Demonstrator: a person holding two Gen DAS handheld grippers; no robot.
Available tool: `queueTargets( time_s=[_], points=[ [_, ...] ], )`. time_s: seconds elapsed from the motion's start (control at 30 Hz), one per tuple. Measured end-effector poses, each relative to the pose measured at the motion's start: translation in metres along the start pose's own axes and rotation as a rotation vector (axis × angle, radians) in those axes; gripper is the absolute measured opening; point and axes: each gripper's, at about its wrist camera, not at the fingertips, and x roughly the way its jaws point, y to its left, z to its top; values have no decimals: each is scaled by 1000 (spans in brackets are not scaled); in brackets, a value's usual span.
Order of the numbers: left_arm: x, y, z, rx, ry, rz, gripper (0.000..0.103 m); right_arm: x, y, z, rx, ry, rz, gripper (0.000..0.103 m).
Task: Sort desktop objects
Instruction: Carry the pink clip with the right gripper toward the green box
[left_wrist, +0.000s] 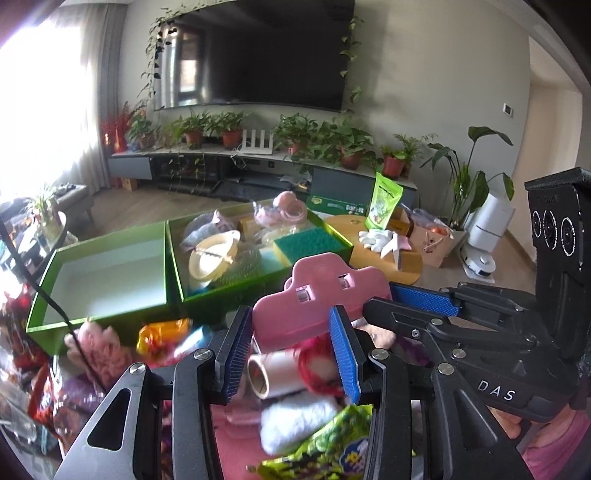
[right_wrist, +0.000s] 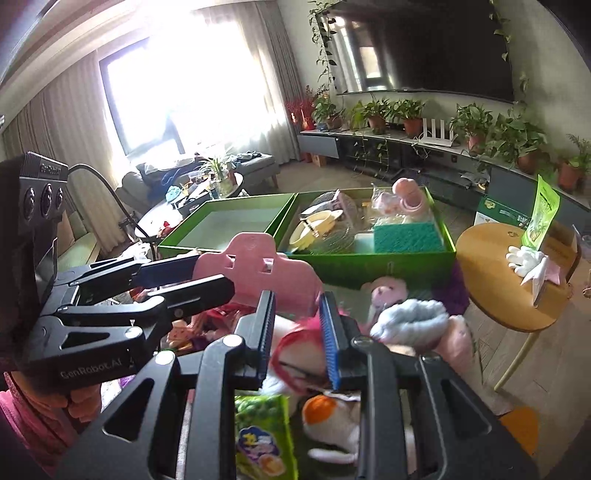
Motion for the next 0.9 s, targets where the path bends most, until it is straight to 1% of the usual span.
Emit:
queueTargets(
  time_s=[0.23, 0.4, 0.77, 0.9],
  points=[
    [21, -3, 24, 35, -8, -16, 42, 11, -21, 21, 6, -14, -13, 28],
    [35, -2, 41, 62, -13, -4, 42, 22, -34, 36, 7, -31, -21, 29],
    [73, 15, 77, 40, 11, -30, 42, 59, -65, 70, 24, -33, -10, 30],
    [84, 16, 87, 53, 16, -22, 42, 69, -73, 79, 27, -33, -10, 30]
  ],
)
